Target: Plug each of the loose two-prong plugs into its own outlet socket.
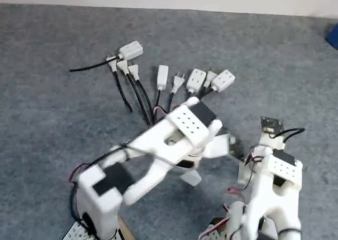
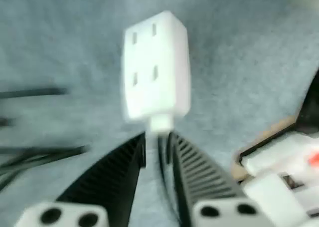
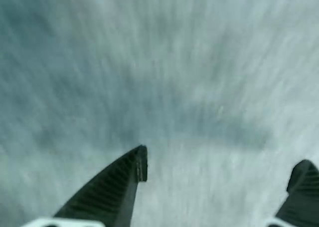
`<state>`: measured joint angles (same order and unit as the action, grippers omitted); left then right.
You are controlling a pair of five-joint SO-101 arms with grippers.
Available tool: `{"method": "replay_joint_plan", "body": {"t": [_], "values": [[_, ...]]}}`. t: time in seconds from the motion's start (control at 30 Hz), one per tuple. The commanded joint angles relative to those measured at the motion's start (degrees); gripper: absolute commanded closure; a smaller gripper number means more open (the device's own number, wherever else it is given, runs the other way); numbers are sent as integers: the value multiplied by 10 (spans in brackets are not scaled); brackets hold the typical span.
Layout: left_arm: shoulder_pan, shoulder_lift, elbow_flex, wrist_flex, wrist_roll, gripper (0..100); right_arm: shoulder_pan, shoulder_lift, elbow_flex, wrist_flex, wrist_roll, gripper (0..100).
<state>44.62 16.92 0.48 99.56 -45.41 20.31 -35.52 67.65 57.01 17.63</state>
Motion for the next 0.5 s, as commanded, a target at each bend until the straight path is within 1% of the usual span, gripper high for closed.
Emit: {"method": "replay_joint_plan", "body": {"t": [0.0,0.27,0.4,0.47], "values": [[7,-2,-5,12,-4,854,7,-14,-7,0,-6,577],[-6,-55,0,12,-5,848,10,-13,-7,0,-6,577],[-44,-99,0,12,-18,848,63,-11,-25,1,-9,577],[-68,-122,-3,12,-20,848,92,-8,-44,1,-33,577]]}}
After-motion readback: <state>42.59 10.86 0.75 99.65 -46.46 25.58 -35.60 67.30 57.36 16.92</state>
